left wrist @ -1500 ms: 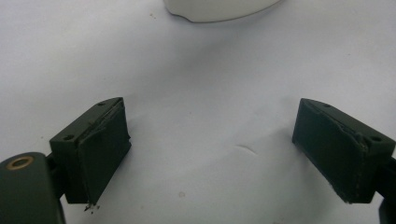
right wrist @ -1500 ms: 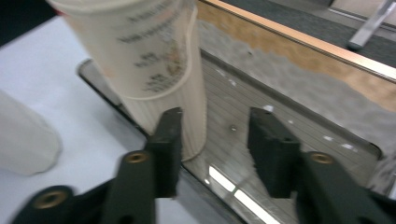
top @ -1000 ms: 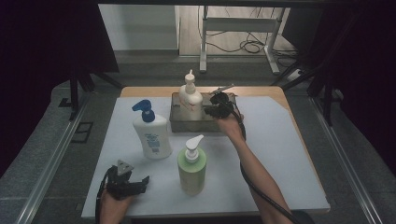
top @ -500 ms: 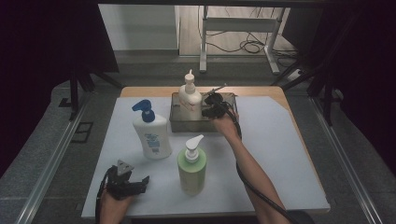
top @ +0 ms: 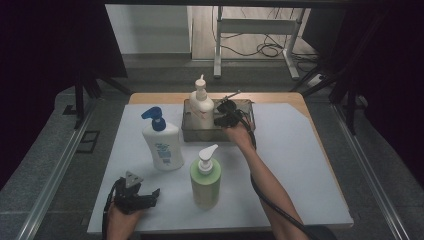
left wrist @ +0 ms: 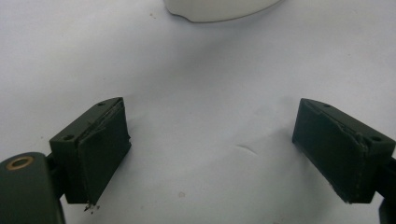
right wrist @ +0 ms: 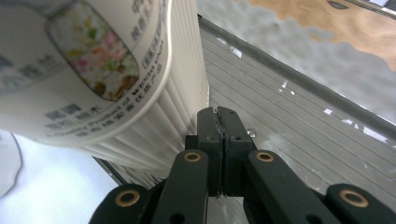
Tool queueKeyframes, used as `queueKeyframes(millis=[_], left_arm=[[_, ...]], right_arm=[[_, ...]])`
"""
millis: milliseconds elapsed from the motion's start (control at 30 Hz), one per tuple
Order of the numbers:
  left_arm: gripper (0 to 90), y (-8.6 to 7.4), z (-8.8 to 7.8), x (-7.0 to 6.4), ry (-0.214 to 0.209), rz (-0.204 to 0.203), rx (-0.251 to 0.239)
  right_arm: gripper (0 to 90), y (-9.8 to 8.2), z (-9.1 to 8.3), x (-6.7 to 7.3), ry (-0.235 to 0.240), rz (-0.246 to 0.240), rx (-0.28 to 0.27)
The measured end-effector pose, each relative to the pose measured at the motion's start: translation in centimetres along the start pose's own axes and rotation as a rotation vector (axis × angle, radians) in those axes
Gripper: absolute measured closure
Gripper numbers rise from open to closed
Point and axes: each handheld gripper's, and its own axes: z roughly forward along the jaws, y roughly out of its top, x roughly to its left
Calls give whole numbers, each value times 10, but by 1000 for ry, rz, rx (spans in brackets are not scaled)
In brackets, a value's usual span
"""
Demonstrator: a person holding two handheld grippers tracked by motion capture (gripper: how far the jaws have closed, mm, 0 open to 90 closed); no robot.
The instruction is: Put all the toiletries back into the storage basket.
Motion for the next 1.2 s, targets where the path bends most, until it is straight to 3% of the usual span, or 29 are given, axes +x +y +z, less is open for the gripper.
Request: queueKeyframes(millis=[1200], left_arm=[[104,0,0,0,0,0,1]], right_arm=[[864,10,18,23,28,-31,-2]])
